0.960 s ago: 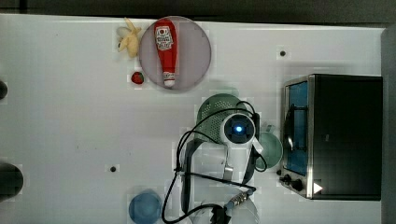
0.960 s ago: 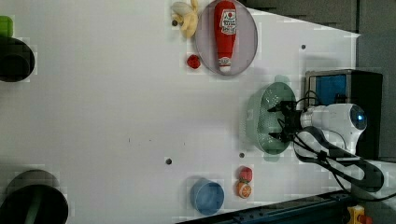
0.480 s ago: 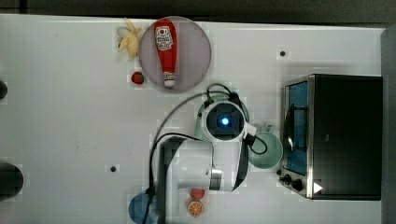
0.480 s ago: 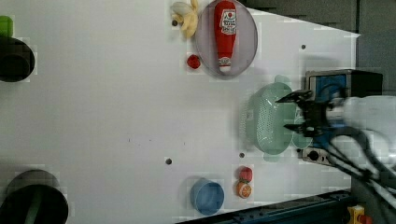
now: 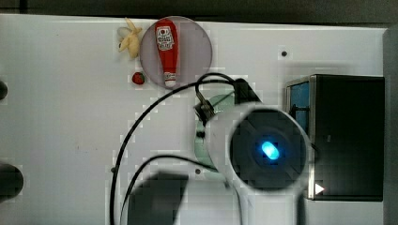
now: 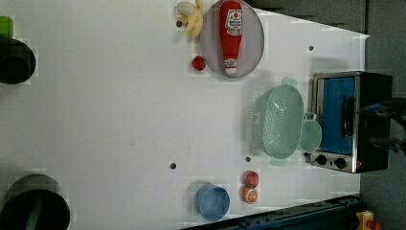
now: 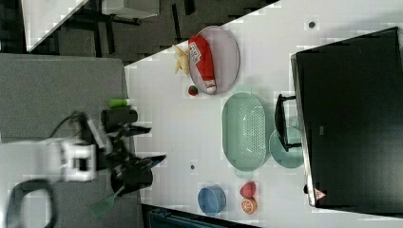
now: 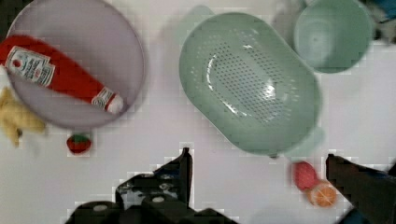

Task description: Drag strainer left to right.

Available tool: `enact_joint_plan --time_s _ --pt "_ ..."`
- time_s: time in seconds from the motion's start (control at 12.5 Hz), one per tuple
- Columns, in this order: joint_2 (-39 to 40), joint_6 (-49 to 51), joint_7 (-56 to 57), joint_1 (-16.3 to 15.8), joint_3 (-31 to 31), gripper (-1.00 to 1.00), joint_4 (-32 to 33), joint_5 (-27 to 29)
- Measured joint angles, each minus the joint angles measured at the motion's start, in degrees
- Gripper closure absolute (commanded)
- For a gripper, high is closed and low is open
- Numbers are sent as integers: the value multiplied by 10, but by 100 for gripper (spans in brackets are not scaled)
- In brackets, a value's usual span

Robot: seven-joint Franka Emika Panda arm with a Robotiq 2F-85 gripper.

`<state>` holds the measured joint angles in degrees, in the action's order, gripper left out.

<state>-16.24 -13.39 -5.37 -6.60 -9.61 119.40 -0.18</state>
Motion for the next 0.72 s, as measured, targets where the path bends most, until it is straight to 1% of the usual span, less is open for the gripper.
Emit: enact_joint_plan --time_s 0.08,0.24,0.32,0.4,0.48,0.72 --pt "-17 35 2 2 1 -100 -18 -2" --pt "-43 98 8 -1 -6 -100 -55 -27" --pt "-50 108 13 0 -11 -100 -72 -39" --pt "-57 108 17 1 -14 -100 -82 -38" --pt "-59 102 17 2 -13 -100 -86 -31" --pt "-48 102 24 1 -6 -100 -76 -47"
